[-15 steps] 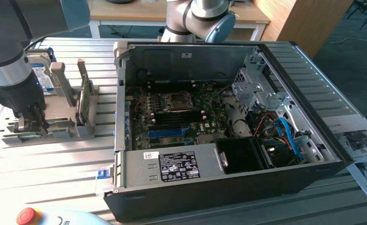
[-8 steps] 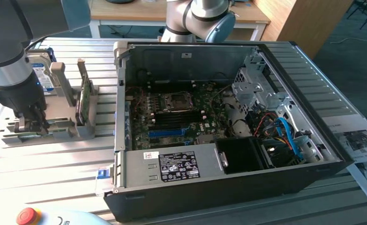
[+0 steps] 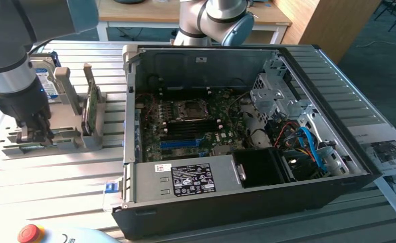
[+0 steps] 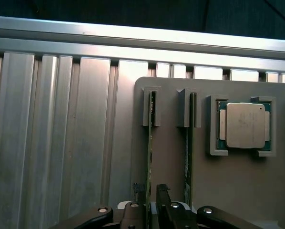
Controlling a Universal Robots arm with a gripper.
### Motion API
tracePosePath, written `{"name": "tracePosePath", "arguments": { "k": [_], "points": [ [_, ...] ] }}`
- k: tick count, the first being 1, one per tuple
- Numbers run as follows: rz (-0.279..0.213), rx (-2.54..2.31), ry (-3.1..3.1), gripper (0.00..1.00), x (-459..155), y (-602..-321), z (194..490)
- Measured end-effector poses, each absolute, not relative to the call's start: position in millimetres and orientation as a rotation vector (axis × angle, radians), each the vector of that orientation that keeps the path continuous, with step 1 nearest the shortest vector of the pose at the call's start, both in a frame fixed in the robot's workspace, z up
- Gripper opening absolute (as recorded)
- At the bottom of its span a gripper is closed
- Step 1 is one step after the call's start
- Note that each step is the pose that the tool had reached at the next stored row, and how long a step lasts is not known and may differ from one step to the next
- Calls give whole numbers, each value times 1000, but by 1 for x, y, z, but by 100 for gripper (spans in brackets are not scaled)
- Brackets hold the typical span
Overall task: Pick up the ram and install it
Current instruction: 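Pick up the ram and move it above insertion slot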
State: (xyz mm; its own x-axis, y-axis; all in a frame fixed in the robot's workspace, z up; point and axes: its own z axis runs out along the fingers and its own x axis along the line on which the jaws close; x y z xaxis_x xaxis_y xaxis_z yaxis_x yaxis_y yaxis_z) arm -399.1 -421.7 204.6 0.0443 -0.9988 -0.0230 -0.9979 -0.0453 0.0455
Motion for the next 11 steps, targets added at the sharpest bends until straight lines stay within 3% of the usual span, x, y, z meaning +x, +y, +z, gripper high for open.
{"name": "tracePosePath", "arguments": {
  "k": [11],
  "points": [
    [-75,2258,-2159,24,-398,-422,201]
  ]
}}
